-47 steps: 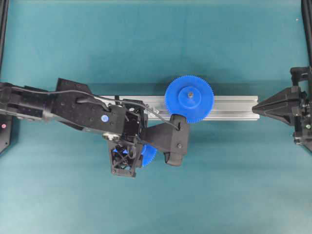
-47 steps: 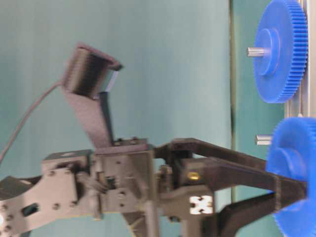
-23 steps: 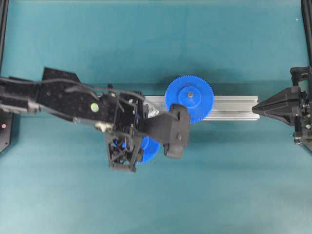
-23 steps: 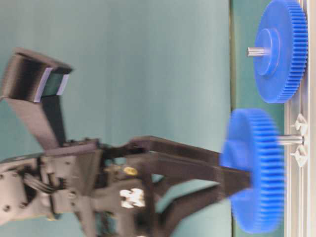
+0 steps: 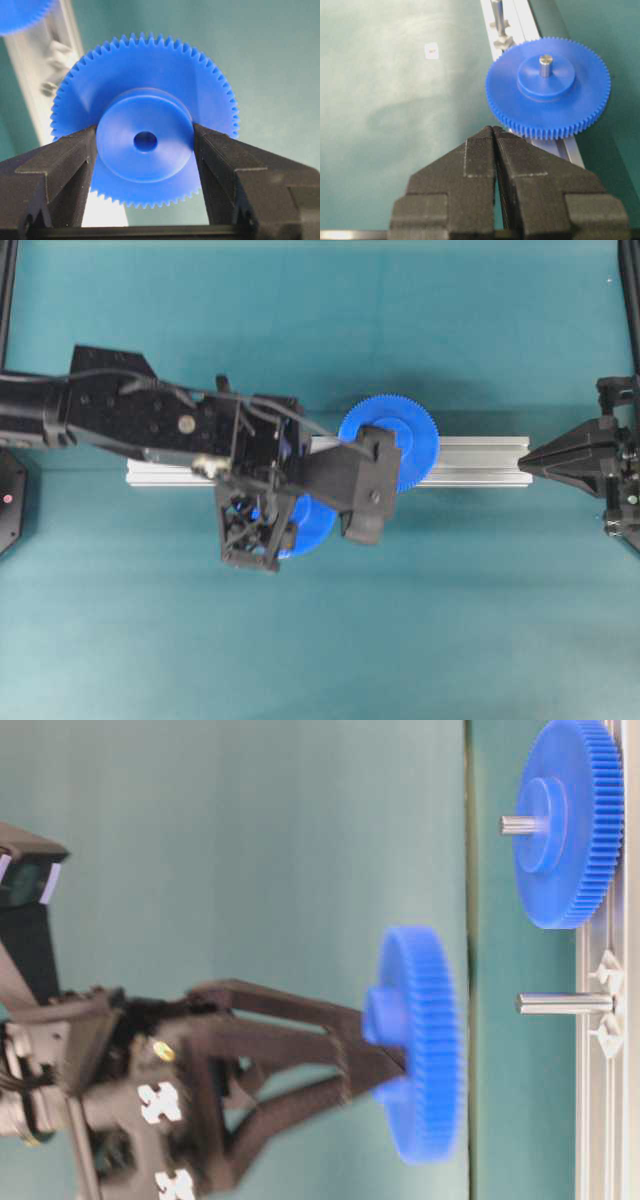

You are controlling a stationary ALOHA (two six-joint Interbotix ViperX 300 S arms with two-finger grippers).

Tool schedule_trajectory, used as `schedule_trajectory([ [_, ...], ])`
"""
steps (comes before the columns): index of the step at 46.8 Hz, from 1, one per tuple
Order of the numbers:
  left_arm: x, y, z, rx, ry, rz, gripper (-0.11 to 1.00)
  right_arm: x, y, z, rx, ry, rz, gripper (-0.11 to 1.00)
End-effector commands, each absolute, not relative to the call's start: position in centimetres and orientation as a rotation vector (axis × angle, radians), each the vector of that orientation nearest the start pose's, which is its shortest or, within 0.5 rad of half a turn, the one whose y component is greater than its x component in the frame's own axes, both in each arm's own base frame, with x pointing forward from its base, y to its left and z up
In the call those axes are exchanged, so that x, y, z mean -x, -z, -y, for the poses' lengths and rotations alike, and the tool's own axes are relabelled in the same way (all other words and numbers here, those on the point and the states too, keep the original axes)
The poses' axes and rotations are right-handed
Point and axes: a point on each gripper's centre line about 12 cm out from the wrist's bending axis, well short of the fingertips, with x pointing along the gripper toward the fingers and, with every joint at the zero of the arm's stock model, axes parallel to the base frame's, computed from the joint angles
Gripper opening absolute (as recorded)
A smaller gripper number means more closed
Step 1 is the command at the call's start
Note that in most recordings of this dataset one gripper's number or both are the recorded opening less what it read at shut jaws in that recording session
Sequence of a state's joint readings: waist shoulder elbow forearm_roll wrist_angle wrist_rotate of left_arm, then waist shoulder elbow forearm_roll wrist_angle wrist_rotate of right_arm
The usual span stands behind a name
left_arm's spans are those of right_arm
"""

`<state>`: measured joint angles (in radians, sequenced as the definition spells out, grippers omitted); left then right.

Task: Find the location of the shaft and insert the small gear.
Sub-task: 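Carry the gear over the rail toward the empty steel shaft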

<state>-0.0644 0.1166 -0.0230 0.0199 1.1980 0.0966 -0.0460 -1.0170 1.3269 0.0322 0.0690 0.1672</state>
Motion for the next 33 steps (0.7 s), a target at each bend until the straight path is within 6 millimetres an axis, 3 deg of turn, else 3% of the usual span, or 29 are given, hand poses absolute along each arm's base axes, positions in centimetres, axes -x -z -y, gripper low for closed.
schedule_trajectory([
  [1,-42.3,-30.9,2.1,-0.144,0.097,-1.205,0.63,-17.3,-20.5,0.8,-0.215,0.083,-0.357,0.04],
  [11,-42.4,-31.5,1.1,-0.144,0.086,-1.197,0.63,-17.3,-20.5,0.8,-0.215,0.083,-0.356,0.04],
  [33,-42.7,-31.0,-0.6,-0.152,0.071,-1.211,0.63,-17.3,-20.6,0.8,-0.215,0.082,-0.354,0.04],
])
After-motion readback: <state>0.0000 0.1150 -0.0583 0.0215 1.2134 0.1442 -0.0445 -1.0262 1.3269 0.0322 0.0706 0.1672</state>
